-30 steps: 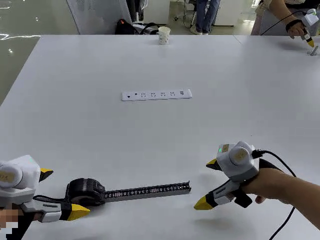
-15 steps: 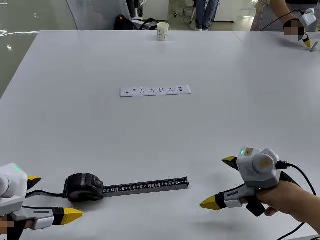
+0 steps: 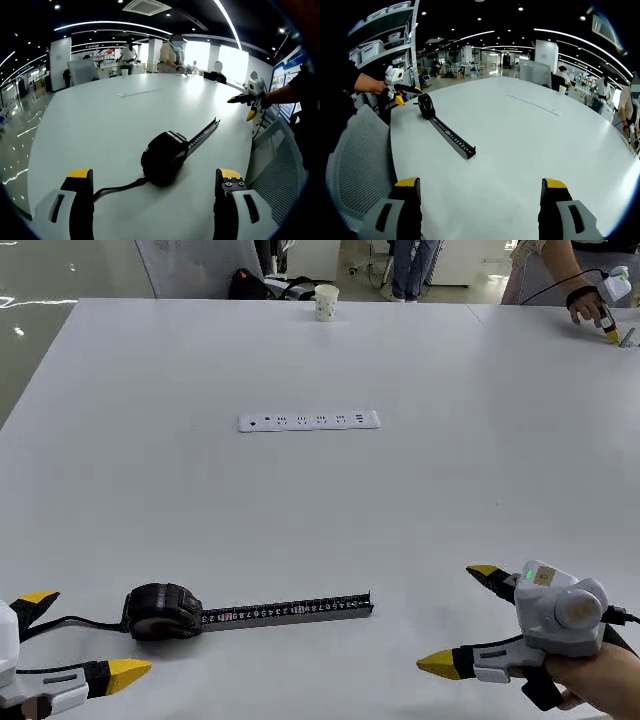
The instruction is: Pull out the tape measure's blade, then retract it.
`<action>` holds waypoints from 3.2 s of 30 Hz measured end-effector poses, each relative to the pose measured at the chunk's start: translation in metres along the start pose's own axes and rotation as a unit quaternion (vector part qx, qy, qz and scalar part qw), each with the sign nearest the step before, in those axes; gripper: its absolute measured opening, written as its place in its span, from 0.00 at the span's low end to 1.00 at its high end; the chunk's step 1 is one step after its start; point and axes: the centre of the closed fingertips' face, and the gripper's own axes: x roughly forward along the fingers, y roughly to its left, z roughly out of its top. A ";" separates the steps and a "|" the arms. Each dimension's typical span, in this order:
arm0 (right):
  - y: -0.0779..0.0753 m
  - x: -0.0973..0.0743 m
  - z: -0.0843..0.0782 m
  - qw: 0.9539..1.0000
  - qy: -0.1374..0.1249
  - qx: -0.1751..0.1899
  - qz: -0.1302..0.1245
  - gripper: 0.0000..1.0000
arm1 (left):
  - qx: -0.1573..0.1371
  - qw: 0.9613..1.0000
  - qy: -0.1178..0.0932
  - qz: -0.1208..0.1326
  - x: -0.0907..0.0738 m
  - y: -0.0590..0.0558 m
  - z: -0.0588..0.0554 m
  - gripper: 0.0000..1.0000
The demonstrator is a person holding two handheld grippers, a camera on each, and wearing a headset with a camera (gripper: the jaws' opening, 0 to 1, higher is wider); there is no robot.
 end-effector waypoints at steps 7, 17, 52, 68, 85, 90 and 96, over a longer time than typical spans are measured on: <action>0.009 -0.006 -0.016 1.000 0.004 0.012 -0.010 0.99 | -0.004 1.000 0.019 0.004 -0.009 -0.004 -0.019 0.99; 0.021 -0.015 -0.037 0.999 0.023 0.041 -0.024 0.99 | -0.008 0.999 0.031 -0.011 -0.017 -0.009 -0.035 0.99; 0.012 -0.014 -0.025 0.999 0.028 0.024 0.008 0.99 | -0.030 0.999 0.044 -0.002 -0.010 -0.021 -0.022 0.99; 0.002 -0.003 -0.009 0.995 0.079 -0.035 0.048 0.99 | -0.051 0.998 0.025 0.036 0.020 -0.030 0.002 0.99; -0.003 0.016 0.011 0.987 0.106 -0.097 0.077 0.99 | -0.052 0.992 0.026 0.113 0.044 -0.022 0.010 0.99; -0.001 0.021 0.016 0.982 0.113 -0.122 0.093 0.99 | -0.056 0.991 0.024 0.116 0.052 -0.025 0.010 0.99; 0.001 0.028 0.023 0.974 0.124 -0.153 0.112 0.99 | -0.067 0.989 0.016 0.129 0.056 -0.028 0.015 0.99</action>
